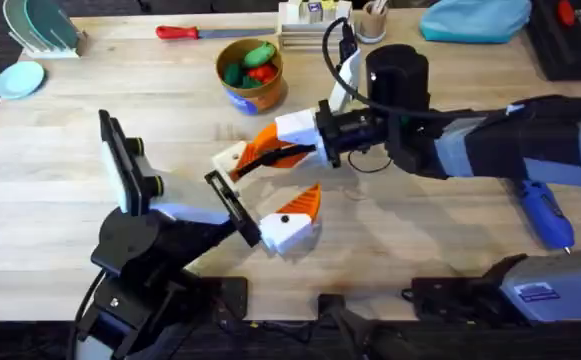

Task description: Pick up the gripper from the table and insert it into the empty holder that is missing its gripper. Then pick up a screw, insert it into the mounting hole, and use the screwdriver to tighten it. Finally, clean up the table by picking up the vegetable and placing it into the bucket.

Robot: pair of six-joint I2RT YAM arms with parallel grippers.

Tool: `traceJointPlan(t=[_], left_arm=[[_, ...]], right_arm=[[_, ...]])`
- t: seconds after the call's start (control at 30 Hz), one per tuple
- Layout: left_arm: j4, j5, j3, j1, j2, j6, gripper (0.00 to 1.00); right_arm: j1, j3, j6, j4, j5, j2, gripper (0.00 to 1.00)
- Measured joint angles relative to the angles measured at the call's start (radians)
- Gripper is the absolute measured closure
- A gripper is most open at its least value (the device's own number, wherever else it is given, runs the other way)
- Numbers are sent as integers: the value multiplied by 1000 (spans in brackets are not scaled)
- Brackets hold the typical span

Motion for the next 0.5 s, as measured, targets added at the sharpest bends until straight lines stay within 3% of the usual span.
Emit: traceJointPlan(t=[0.5], left_arm=[[1, 25, 0, -6, 0, 9, 8]], right_arm=[[-31, 0, 0, 32, -26, 10, 561]])
